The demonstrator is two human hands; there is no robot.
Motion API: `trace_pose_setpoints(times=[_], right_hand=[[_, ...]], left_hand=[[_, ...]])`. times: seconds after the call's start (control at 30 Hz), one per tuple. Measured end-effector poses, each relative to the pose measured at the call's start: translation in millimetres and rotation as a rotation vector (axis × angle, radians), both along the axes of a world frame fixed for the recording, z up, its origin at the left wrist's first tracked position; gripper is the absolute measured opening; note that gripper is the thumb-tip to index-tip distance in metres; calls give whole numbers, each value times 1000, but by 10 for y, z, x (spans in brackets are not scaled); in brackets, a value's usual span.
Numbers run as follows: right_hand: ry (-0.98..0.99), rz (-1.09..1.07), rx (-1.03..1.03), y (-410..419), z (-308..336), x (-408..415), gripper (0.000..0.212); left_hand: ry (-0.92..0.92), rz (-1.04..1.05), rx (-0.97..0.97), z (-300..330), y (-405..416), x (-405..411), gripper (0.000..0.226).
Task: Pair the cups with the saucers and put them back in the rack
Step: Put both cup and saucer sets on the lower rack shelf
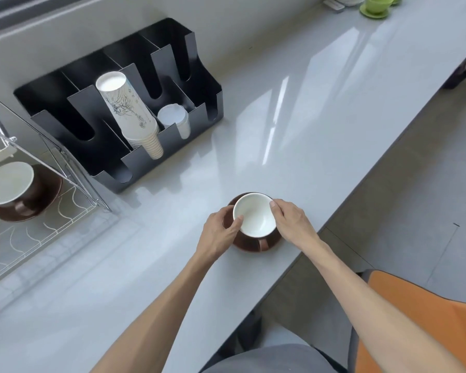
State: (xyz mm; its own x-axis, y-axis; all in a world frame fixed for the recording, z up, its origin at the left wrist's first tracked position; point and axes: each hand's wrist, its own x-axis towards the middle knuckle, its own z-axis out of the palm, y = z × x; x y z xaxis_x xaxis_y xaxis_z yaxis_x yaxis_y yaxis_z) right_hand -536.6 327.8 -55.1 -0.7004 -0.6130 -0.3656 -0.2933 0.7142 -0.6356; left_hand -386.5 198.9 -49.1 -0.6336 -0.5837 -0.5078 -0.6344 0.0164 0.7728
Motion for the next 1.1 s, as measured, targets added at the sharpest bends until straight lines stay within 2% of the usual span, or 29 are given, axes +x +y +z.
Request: trace_pose_setpoints(times=[0.07,0.17,0.53,0.8,1.1], right_hand=[[6,-4,-8,-11,-6,-2,34],[7,5,-18,-11,-39,7,31],[40,76,-67,-178,11,255,31],[69,213,-86,-550,157,674,40],[31,394,-111,-1054,253,1305,29]], left_hand=[[5,-21,-14,-12,3,-3,56],[3,-32,-23,-6,-1,7,60],[28,57,-16,2,-114,317,62],[58,169,-58,73,-292,860,59],[84,371,-61,103,-526,1648,64]])
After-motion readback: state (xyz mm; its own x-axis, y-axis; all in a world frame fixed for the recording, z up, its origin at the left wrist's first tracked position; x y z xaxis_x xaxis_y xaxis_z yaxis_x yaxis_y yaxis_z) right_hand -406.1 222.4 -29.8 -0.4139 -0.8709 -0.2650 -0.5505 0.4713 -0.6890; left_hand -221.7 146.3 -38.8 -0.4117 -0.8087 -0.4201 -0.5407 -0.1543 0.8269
